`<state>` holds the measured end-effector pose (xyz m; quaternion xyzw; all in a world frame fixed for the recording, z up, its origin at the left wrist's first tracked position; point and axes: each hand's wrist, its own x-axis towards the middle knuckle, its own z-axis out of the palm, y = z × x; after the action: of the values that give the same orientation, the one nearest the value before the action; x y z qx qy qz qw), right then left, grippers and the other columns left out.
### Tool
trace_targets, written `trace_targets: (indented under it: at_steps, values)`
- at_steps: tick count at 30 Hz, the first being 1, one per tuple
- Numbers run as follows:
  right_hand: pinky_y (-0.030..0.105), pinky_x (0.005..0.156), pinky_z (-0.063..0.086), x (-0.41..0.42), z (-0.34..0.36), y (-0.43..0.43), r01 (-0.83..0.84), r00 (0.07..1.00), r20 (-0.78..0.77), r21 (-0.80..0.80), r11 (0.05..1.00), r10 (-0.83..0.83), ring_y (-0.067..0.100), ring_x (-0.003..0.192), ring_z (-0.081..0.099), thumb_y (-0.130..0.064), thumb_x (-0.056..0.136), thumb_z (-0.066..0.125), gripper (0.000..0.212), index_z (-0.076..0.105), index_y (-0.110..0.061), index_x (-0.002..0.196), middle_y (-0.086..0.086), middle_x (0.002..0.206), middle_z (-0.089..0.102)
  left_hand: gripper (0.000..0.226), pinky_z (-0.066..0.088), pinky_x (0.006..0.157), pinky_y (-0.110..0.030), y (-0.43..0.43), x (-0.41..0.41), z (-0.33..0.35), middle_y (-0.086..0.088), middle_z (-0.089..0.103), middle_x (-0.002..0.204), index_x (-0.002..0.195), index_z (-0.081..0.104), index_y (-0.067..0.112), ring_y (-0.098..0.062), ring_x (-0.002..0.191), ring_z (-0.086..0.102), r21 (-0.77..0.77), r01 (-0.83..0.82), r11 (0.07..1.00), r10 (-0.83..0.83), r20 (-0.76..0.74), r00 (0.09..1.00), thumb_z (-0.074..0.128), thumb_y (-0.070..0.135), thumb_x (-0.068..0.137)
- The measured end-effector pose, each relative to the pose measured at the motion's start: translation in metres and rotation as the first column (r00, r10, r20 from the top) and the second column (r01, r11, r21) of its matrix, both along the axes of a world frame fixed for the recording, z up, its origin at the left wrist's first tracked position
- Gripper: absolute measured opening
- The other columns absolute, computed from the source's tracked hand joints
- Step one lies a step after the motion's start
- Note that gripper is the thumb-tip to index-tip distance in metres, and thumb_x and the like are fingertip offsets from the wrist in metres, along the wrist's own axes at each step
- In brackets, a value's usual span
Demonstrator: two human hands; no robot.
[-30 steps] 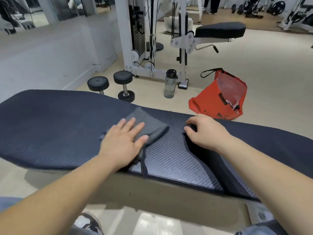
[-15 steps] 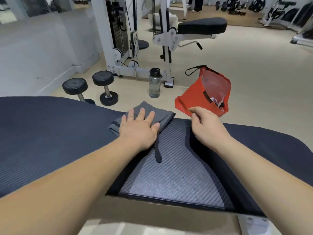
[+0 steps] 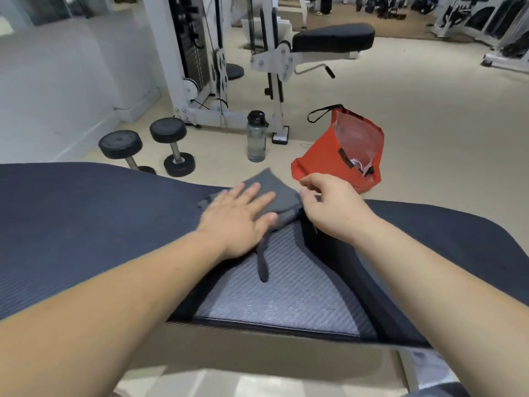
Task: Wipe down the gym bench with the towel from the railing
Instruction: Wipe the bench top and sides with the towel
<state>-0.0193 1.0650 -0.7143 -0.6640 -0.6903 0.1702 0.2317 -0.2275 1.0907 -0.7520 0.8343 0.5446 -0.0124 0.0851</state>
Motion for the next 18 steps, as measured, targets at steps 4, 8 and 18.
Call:
trace_targets:
  at_steps: [4, 8, 18]
  values:
    - [0.035, 0.109, 0.045, -0.038, 0.007, -0.008, -0.187, 0.976, 0.099, -0.091, 0.978, 0.196, 0.021, 0.130, 0.058, -0.035, 0.102, 0.054, 0.040, 0.063, -0.017, 0.136, 0.003, 0.139, 0.065, 0.063, 0.003, 0.127, -0.047, -0.023, -0.087, 0.001, 0.005, 0.003, 0.172, 0.160, 0.009, 0.043, -0.024, 0.158, -0.002, -0.026, -0.292, 0.956, 0.292, 0.001, 0.956, 0.012, 0.064, 0.100]
    - [0.042, 0.107, 0.048, -0.077, 0.011, -0.016, -0.258, 0.942, 0.193, -0.102, 0.961, 0.273, 0.023, 0.128, 0.059, -0.041, 0.099, 0.054, 0.044, 0.063, -0.020, 0.136, 0.001, 0.138, 0.065, 0.062, 0.000, 0.127, -0.047, -0.104, -0.087, -0.002, 0.006, -0.001, 0.171, 0.160, 0.003, 0.043, -0.027, 0.158, -0.006, 0.039, -0.344, 0.938, 0.345, -0.004, 0.939, 0.008, 0.061, 0.101]
    - [0.043, 0.106, 0.048, -0.158, 0.018, -0.037, -0.318, 0.909, 0.245, -0.116, 0.941, 0.338, 0.020, 0.129, 0.055, -0.046, 0.099, 0.053, 0.046, 0.060, -0.023, 0.138, -0.003, 0.136, 0.061, 0.062, 0.004, 0.128, -0.044, -0.109, -0.214, 0.006, 0.008, 0.001, 0.171, 0.160, 0.007, 0.044, -0.021, 0.158, -0.002, 0.014, -0.389, 0.921, 0.389, -0.065, 0.919, 0.008, 0.061, 0.100]
